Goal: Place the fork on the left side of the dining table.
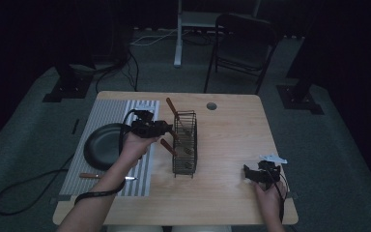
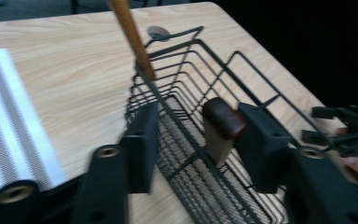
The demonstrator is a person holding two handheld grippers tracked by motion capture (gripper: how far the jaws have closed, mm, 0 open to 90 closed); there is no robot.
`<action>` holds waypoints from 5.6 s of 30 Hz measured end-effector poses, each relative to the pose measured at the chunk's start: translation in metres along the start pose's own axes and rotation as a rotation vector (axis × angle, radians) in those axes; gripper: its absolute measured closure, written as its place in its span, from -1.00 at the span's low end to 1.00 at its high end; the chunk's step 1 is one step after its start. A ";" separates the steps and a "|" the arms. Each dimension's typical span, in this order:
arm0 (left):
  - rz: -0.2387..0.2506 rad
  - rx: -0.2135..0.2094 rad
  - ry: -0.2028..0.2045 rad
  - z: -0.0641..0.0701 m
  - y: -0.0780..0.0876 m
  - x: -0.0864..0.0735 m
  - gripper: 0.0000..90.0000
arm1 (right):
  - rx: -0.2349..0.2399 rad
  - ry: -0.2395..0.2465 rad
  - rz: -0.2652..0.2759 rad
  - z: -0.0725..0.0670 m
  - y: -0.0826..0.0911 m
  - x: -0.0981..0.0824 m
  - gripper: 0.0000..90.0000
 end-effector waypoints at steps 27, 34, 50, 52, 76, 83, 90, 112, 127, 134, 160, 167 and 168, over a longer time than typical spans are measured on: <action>0.097 -0.074 0.058 0.008 0.017 -0.003 0.70 | 0.000 -0.001 0.000 0.000 0.000 0.000 -0.73; 0.121 -0.078 0.044 0.009 0.034 0.006 0.71 | 0.000 -0.001 0.000 0.000 0.000 0.000 -0.73; 0.222 -0.084 0.015 0.009 0.091 0.038 0.71 | 0.000 0.001 0.000 0.000 0.000 0.000 -0.73; 0.236 -0.080 0.016 0.008 0.097 0.042 0.71 | 0.000 0.001 0.000 0.000 0.000 0.000 -0.73; 0.247 0.053 0.110 -0.067 0.100 0.046 0.72 | 0.000 0.001 0.001 0.000 0.000 0.000 -0.73; 0.238 0.072 0.154 -0.093 0.084 0.036 0.72 | 0.000 0.000 0.000 0.000 0.000 0.000 -0.73; 0.198 0.103 0.182 -0.117 0.067 0.027 0.73 | 0.000 0.000 0.000 0.000 0.000 0.000 -0.73; 0.185 0.185 0.436 -0.205 0.029 0.003 0.79 | 0.000 0.001 0.000 0.000 0.000 0.000 -0.73; 0.167 0.142 0.555 -0.233 0.002 -0.022 0.79 | 0.000 0.001 0.000 0.000 0.000 0.000 -0.73; 0.168 0.166 0.563 -0.246 0.000 -0.028 0.51 | 0.000 0.001 0.000 0.000 0.000 0.000 -0.73; 0.045 0.428 0.483 -0.273 -0.029 -0.049 -0.65 | 0.000 0.001 0.000 0.000 0.000 0.000 -0.73; -0.041 0.506 0.429 -0.269 -0.029 -0.054 -0.98 | 0.000 0.001 0.000 0.000 0.000 0.000 -0.73; -0.041 0.504 0.421 -0.268 -0.028 -0.054 -0.98 | 0.000 0.001 0.000 0.000 0.000 0.000 -0.73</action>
Point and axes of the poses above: each handheld gripper's, and its own axes: y roughly backward along the jaws, x roughly out of its top, z roughly to its right, the point moved 6 cm from there along -y, roughly forward along the jaws, and after that the axes turned 12 degrees about x, right-handed, at the moved point
